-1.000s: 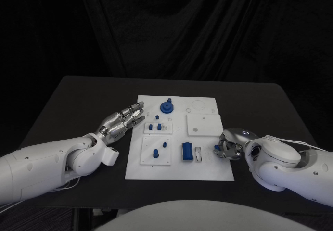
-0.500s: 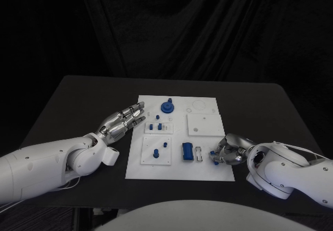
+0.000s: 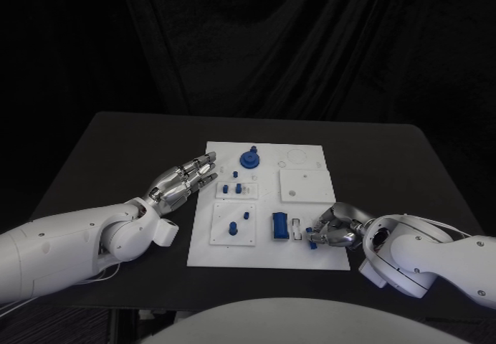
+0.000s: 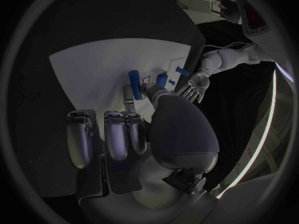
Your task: Assemble the parts on the task board
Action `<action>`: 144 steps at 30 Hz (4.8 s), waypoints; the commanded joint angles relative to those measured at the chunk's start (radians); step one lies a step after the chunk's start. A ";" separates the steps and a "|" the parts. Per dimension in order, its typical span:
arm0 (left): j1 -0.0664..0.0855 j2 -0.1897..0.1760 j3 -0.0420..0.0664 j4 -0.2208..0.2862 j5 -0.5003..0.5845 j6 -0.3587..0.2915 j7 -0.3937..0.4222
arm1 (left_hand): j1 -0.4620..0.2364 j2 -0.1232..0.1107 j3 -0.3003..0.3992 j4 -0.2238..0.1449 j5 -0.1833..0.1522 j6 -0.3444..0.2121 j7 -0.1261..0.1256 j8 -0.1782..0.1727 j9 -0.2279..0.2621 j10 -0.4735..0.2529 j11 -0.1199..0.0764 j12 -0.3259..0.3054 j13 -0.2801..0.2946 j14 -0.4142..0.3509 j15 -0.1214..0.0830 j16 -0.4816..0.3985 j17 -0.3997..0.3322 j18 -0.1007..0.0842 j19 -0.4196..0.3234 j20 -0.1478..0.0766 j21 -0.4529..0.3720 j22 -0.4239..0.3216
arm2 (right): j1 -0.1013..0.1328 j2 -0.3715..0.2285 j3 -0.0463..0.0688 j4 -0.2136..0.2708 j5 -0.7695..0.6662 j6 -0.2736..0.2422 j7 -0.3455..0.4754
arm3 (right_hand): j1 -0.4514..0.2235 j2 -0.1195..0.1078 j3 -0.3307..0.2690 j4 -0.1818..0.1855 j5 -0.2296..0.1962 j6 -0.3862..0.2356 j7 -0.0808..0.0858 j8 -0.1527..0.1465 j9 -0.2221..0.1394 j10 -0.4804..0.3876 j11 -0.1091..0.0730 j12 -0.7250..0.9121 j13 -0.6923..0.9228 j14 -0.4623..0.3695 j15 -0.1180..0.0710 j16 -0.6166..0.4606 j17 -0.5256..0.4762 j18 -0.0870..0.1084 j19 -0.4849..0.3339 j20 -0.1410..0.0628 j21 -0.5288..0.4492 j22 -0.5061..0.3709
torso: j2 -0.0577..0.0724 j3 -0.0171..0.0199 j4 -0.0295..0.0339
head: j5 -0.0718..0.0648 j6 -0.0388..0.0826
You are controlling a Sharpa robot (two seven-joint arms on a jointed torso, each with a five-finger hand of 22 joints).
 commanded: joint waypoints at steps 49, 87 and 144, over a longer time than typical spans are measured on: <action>-0.004 0.018 0.001 -0.011 0.003 0.019 0.007 | 0.009 0.001 -0.001 -0.006 0.005 -0.003 0.011 0.004 0.000 0.000 0.001 0.000 0.000 0.000 0.003 -0.004 -0.001 0.019 0.000 0.007 0.001 0.001 | 0.009 0.044 0.005 -0.033 0.051 -0.029 -0.005 | -0.114 0.004 -0.076 0.046 -0.161 -0.005 0.002 -0.023 0.001 0.106 -0.002 0.003 0.263 0.106 -0.002 0.003 0.263 -0.008 0.104 -0.003 0.003 0.263 | -0.002 -0.0010 0.0007 | 0.011 0.000; -0.008 0.019 0.001 -0.011 0.003 0.024 0.004 | 0.015 0.001 0.008 -0.019 0.016 0.006 0.025 0.006 0.002 -0.001 -0.005 0.000 0.000 0.000 0.002 -0.004 -0.001 0.021 0.001 0.010 0.001 0.001 | 0.009 0.061 0.006 -0.051 0.011 -0.064 0.034 | -0.112 0.046 -0.147 0.097 -0.188 -0.020 -0.061 0.261 0.260 0.106 -0.057 0.003 0.263 0.106 -0.049 0.003 0.263 -0.008 0.104 -0.045 0.003 0.263 | 0.000 0.0003 -0.0009 | 0.019 0.000; -0.012 0.008 0.001 -0.006 0.003 0.017 0.016 | 0.016 -0.003 0.010 -0.028 0.019 0.020 0.033 0.010 0.004 0.000 -0.008 0.002 0.001 0.000 -0.001 -0.004 -0.001 0.025 0.001 0.010 0.001 0.001 | -0.016 -0.002 -0.006 -0.029 -0.163 0.031 0.102 | -0.024 -0.025 -0.240 0.152 -0.518 -0.045 -0.075 0.380 0.412 0.106 -0.070 0.003 0.263 0.106 -0.061 0.003 0.263 -0.008 0.104 -0.059 0.003 0.263 | -0.001 0.0009 0.0025 | 0.019 0.000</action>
